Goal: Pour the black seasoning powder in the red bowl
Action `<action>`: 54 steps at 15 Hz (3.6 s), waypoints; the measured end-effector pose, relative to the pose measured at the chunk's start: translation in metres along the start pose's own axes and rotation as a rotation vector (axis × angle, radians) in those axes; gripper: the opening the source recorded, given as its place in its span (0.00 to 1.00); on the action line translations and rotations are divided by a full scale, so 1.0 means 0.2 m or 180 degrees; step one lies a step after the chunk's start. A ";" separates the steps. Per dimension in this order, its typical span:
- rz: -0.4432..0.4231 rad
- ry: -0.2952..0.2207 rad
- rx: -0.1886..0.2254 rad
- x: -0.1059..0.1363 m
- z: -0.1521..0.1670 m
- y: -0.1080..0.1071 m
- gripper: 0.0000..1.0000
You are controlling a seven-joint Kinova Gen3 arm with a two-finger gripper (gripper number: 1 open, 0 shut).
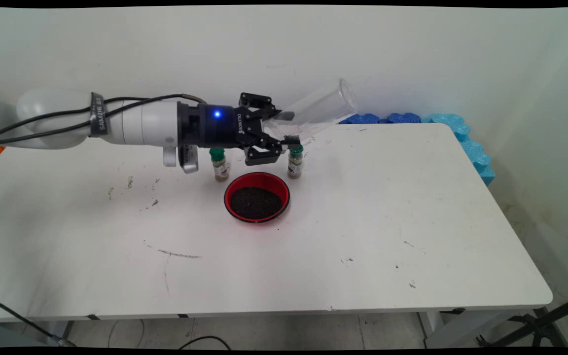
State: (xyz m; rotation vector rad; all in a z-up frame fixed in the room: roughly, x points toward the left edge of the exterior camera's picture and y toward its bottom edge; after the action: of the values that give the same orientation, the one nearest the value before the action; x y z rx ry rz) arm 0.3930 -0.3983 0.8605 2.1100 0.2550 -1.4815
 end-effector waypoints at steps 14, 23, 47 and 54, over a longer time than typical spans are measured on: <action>0.1298 0.0044 0.0322 -0.08 -0.13 0.08 0.00; 0.2789 0.0010 0.0752 -0.14 -0.20 0.13 0.00; 0.6214 -0.0278 0.1390 -0.48 -0.10 0.26 0.00; 0.7342 -0.0553 0.1453 -0.58 -0.06 0.21 0.00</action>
State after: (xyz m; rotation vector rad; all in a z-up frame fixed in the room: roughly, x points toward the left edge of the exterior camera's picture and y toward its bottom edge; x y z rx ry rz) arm 0.3779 -0.4099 0.9824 0.9719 -1.9364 -0.0849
